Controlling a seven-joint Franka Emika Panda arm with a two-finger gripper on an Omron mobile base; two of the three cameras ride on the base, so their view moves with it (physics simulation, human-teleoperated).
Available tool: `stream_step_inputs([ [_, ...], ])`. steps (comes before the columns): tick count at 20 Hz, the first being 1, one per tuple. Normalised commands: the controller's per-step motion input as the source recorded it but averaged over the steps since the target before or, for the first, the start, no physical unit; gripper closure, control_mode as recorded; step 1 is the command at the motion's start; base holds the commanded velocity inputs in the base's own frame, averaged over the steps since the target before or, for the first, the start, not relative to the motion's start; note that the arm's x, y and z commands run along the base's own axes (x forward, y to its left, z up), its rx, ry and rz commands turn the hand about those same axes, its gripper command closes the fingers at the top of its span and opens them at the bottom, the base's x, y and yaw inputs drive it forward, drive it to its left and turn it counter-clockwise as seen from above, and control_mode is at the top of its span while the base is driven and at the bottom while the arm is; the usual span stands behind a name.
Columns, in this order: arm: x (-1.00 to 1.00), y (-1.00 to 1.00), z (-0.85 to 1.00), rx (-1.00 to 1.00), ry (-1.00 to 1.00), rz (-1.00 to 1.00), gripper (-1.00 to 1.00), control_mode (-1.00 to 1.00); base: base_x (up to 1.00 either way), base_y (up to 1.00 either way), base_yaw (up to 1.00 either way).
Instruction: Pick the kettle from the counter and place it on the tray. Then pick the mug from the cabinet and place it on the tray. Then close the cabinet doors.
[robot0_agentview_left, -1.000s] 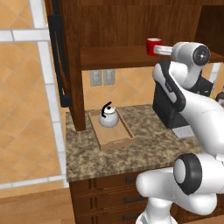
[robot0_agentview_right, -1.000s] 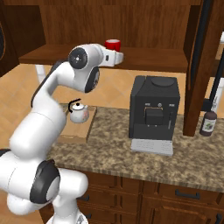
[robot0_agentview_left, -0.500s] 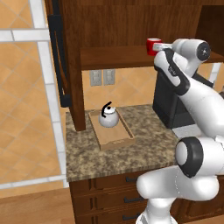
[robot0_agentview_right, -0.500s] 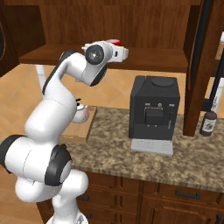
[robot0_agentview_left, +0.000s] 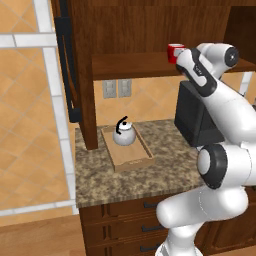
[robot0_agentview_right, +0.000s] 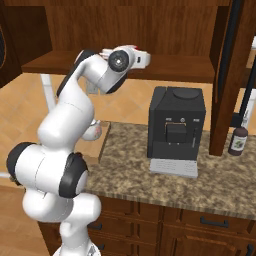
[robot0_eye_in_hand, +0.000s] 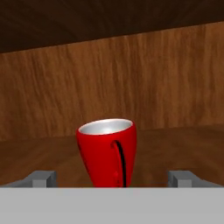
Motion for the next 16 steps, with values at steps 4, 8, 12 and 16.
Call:
stream_step_inputs([
  [4,0.32,0.0,0.0,0.0,-0.01,0.06,-1.0,-1.0,0.0,0.0,0.0],
  [8,0.34,0.0,0.0,0.0,0.0,0.05,-1.0,-1.0,0.0,0.0,0.0],
  [12,0.2,0.0,0.0,0.0,0.0,0.06,-1.0,-1.0,0.0,0.0,0.0],
  [16,0.1,0.0,0.0,0.0,0.0,0.03,-1.0,-1.0,0.0,0.0,0.0],
])
